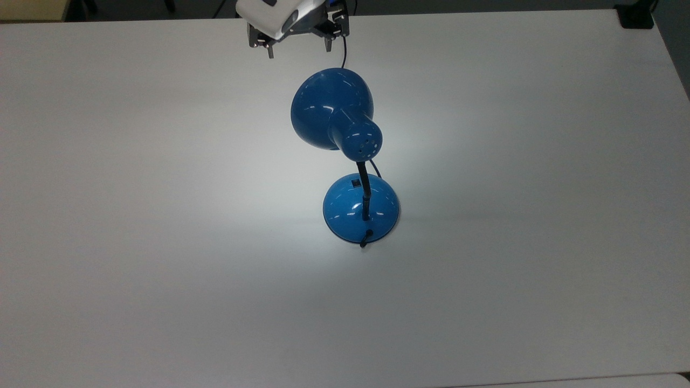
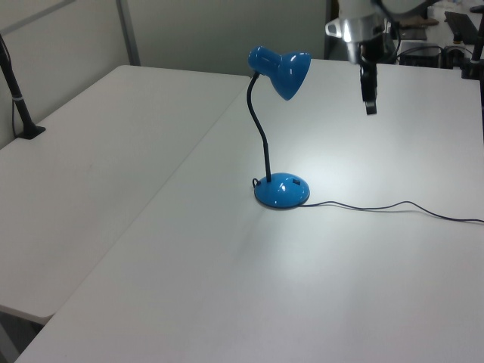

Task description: Turn on the lamp

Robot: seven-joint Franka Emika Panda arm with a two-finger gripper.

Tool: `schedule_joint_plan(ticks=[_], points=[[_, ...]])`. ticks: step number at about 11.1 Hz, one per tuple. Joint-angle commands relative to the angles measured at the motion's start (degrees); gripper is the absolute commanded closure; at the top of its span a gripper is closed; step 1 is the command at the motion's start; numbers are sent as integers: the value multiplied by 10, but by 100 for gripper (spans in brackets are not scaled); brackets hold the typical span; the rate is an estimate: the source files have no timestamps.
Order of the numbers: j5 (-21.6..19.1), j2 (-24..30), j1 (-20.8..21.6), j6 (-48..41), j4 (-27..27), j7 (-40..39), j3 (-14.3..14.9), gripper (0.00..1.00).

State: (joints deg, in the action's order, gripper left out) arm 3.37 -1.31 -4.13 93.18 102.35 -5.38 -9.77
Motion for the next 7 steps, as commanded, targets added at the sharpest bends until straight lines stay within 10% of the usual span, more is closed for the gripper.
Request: schedule_joint_plan(ticks=[1,7], points=[[-59,17,-9,65,-20,-8,44,0],[-66,12,-38,88,-66,3,62,0]])
